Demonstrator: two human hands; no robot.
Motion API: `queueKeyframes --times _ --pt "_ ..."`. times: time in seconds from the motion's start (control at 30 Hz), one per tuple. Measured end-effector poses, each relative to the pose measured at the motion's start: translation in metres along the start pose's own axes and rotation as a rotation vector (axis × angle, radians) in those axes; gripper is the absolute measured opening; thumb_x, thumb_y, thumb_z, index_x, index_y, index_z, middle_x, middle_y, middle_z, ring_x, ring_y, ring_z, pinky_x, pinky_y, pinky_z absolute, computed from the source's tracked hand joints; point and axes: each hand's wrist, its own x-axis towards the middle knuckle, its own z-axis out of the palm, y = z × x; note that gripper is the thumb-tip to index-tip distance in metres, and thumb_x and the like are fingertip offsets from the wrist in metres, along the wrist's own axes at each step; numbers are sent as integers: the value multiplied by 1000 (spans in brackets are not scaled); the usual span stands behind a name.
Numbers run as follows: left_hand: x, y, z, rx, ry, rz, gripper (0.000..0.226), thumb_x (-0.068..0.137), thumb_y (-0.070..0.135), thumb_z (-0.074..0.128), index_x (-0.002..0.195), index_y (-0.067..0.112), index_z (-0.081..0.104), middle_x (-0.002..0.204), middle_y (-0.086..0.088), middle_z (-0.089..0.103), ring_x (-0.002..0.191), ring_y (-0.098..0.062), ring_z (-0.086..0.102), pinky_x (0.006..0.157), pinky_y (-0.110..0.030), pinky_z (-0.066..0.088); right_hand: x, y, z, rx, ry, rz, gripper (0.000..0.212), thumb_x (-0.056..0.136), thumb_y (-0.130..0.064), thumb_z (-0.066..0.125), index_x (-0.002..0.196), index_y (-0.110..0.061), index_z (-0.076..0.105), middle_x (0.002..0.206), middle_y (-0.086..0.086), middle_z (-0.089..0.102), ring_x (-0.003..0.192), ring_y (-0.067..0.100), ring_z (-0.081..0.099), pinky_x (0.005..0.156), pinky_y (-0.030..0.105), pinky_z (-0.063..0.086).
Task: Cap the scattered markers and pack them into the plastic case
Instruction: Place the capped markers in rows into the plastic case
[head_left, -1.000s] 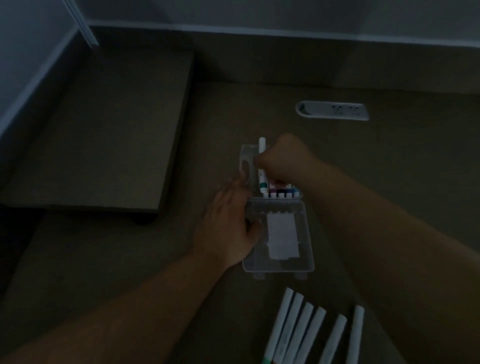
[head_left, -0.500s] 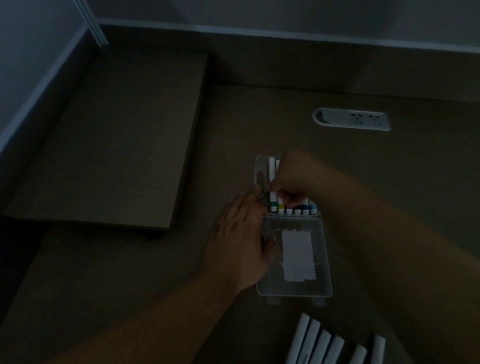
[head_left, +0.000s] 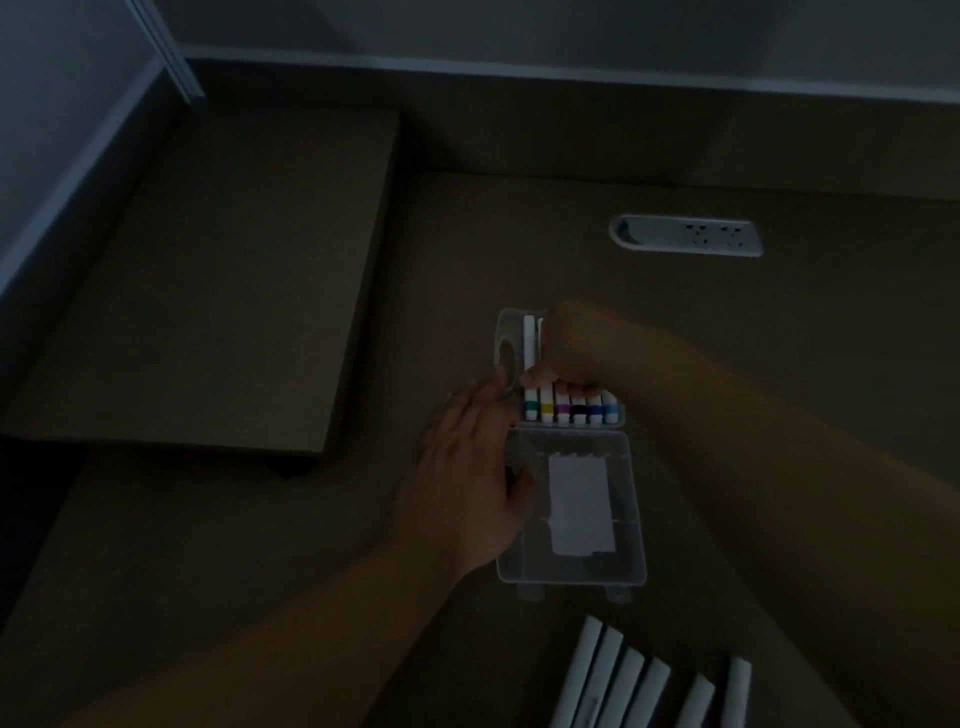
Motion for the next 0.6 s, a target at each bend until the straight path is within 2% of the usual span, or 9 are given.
queueKeyframes --times 0.07,0.17,0.23,0.3,0.4,0.5,0.6 --pt "0 0 1 -3 3 -3 75 88 54 54 153 38 20 163 16 13 148 -3 3 120 -30 1 2 1 2 4 19 -20 29 82 -31 78 86 -7 62 98 14 72 90 26 71 85 42 58" --pt "2 -1 2 0 -1 -2 74 84 58 49 151 37 25 163 14 17 150 -8 9 123 -37 9 -1 9 7 23 99 -64 30 78 -33 80 80 -9 62 91 11 71 88 25 70 83 41 59" --pt "3 -4 3 -2 1 -3 71 84 58 51 148 38 30 162 15 19 151 -8 13 123 -43 16 -13 18 11 128 216 -119 26 80 -32 78 83 -9 68 83 8 71 79 21 70 73 35 59" --pt "2 -2 3 -8 9 -11 69 85 57 55 147 38 32 161 15 23 149 -9 18 122 -46 22 -37 36 14 325 303 -146 18 86 -29 73 84 -12 69 77 2 69 69 11 66 58 27 52" --pt "1 1 3 -20 28 -31 70 86 51 62 148 37 32 158 14 30 145 -10 27 119 -47 27 -84 78 28 527 338 -24 14 92 -30 65 81 -24 61 78 -3 63 68 5 60 52 20 39" --pt "0 1 3 -4 32 -24 64 85 48 65 143 35 39 151 13 40 138 -11 39 112 -46 40 -132 128 56 519 373 94 21 92 -34 65 76 -21 62 70 3 66 61 10 61 51 24 42" --pt "-2 7 4 22 71 -31 59 84 43 66 137 29 46 142 9 50 130 -14 46 106 -45 45 -180 159 87 569 229 198 17 92 -36 62 86 -20 63 77 3 66 64 12 61 53 23 42"
